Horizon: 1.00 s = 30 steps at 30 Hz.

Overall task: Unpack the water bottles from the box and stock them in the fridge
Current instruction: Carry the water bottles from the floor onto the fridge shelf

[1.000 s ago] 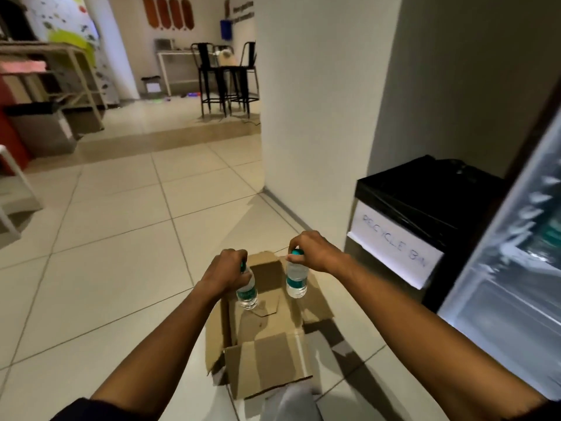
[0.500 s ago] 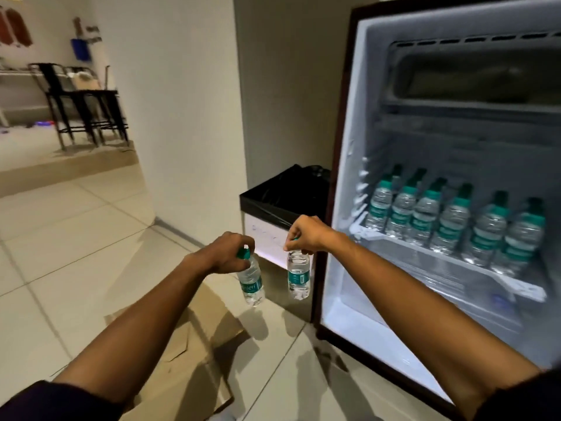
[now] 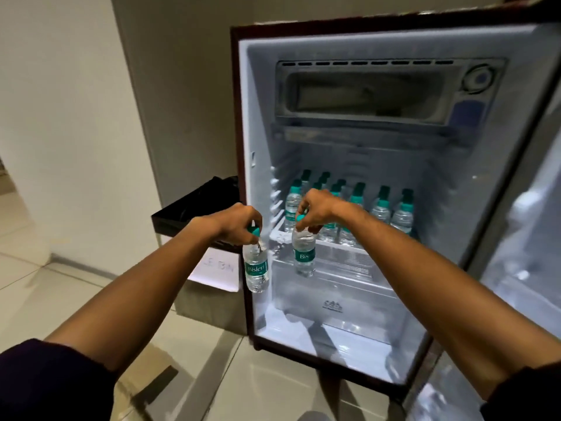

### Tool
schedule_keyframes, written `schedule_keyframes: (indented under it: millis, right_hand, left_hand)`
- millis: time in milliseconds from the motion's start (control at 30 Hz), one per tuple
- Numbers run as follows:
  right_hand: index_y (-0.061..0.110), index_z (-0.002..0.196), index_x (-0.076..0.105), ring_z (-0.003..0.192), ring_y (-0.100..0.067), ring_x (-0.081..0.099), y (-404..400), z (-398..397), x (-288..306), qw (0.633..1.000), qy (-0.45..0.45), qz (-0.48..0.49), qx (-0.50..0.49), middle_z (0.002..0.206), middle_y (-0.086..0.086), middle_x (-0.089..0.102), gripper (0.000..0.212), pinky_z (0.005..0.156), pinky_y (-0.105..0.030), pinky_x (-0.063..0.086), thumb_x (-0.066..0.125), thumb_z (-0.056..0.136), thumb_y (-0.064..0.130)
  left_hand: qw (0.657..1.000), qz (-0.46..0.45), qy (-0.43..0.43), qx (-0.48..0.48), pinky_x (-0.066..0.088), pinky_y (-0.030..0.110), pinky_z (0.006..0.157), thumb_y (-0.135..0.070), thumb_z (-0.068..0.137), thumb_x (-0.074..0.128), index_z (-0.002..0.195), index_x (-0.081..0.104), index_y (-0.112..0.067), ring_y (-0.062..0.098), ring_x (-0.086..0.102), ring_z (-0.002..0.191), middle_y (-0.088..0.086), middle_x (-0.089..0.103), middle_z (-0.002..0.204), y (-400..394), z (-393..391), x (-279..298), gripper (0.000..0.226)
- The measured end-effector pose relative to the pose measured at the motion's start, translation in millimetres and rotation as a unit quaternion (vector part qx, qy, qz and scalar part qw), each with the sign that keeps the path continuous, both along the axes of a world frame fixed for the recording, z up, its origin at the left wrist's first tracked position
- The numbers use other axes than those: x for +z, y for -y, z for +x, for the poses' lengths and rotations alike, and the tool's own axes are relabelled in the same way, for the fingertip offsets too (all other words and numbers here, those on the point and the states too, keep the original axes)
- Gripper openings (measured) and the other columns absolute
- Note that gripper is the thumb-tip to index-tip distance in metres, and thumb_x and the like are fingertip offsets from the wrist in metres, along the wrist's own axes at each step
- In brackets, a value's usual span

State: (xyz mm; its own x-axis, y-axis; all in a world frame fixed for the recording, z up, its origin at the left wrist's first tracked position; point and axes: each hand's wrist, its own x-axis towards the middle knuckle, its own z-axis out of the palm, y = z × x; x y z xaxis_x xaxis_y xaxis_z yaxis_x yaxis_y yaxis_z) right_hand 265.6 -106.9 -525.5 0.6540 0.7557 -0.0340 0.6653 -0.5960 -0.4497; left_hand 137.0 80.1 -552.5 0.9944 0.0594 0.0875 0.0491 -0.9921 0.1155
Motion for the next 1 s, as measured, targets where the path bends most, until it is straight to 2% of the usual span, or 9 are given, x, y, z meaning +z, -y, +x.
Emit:
schedule_keyframes:
  millis: [100,233,367,433,533,633,733,800,1000]
  right_hand:
    - [0.002,0.09,0.073,0.061,-0.015,0.072,22,14,10,1.0,0.013,0.008,-0.021,0.081,-0.01,0.073,0.023,0.055,-0.024,0.058,0.083,0.077,0.017]
    - [0.003,0.084,0.073,0.054,-0.009,0.07,44,30,21,0.998,0.029,0.015,-0.059,0.071,-0.004,0.072,0.023,0.05,-0.019,0.054,0.083,0.076,0.022]
    - [0.005,0.079,0.071,0.059,-0.009,0.07,59,45,31,0.993,0.06,0.031,-0.093,0.072,-0.004,0.072,0.024,0.056,-0.021,0.056,0.083,0.077,0.026]
    - [0.005,0.082,0.073,0.063,-0.01,0.07,67,52,37,0.99,0.075,0.049,-0.107,0.075,-0.005,0.072,0.024,0.061,-0.023,0.057,0.082,0.077,0.026]
    - [0.007,0.085,0.074,0.059,-0.005,0.063,77,61,48,0.984,0.108,0.067,-0.126,0.073,-0.001,0.068,0.021,0.048,-0.013,0.046,0.08,0.08,0.027]
    - [0.007,0.081,0.068,0.07,-0.015,0.057,88,67,55,0.975,0.169,0.062,-0.129,0.082,-0.007,0.063,0.024,0.053,-0.02,0.038,0.077,0.083,0.029]
    - [0.008,0.084,0.064,0.078,-0.021,0.053,99,73,57,0.962,0.216,0.083,-0.142,0.086,-0.009,0.057,0.022,0.064,-0.025,0.036,0.074,0.086,0.028]
    - [0.003,0.094,0.068,0.086,-0.026,0.06,105,77,58,0.952,0.255,0.086,-0.147,0.089,-0.012,0.061,0.024,0.07,-0.029,0.042,0.072,0.088,0.026]
    - [0.004,0.108,0.065,0.099,-0.031,0.056,114,89,48,0.915,0.349,0.119,-0.165,0.112,-0.015,0.055,0.024,0.084,-0.04,0.05,0.071,0.088,0.016]
  left_hand:
    - [1.0,-0.011,-0.014,-0.02,0.056,0.027,0.061,-0.026,0.081,0.073,0.096,0.069,-0.017,0.017,0.066,0.069,-0.001,0.068,0.082,15,26,12,0.018]
    - [0.998,-0.01,-0.024,-0.049,0.061,0.035,0.059,-0.022,0.084,0.071,0.099,0.067,-0.012,0.018,0.069,0.059,0.004,0.07,0.074,37,53,26,0.018]
    - [0.998,0.0,-0.005,-0.066,0.058,0.03,0.057,-0.021,0.086,0.07,0.103,0.067,-0.01,0.009,0.063,0.053,-0.008,0.063,0.066,55,74,43,0.021]
    - [0.997,0.005,0.021,-0.073,0.051,0.025,0.06,-0.023,0.086,0.07,0.108,0.067,-0.011,0.005,0.059,0.06,-0.011,0.059,0.072,61,83,51,0.025]
    - [0.995,0.015,0.045,-0.084,0.048,0.025,0.067,-0.025,0.086,0.071,0.108,0.065,-0.01,0.015,0.059,0.077,-0.001,0.06,0.089,67,96,62,0.028]
    - [0.993,0.005,0.081,-0.084,0.046,0.027,0.062,-0.025,0.083,0.073,0.085,0.057,-0.018,0.018,0.055,0.076,0.002,0.06,0.087,71,107,69,0.018]
    - [0.989,-0.011,0.121,-0.082,0.049,0.037,0.062,-0.025,0.078,0.075,0.082,0.053,-0.016,0.023,0.055,0.076,0.004,0.056,0.082,76,112,70,0.025]
    - [0.985,-0.032,0.149,-0.078,0.05,0.041,0.063,-0.026,0.075,0.078,0.081,0.051,-0.017,0.025,0.056,0.075,0.006,0.057,0.083,78,115,67,0.028]
    - [0.962,-0.076,0.252,-0.067,0.036,0.029,0.053,-0.02,0.076,0.073,0.078,0.048,-0.016,0.021,0.051,0.07,-0.001,0.05,0.077,87,130,49,0.026]
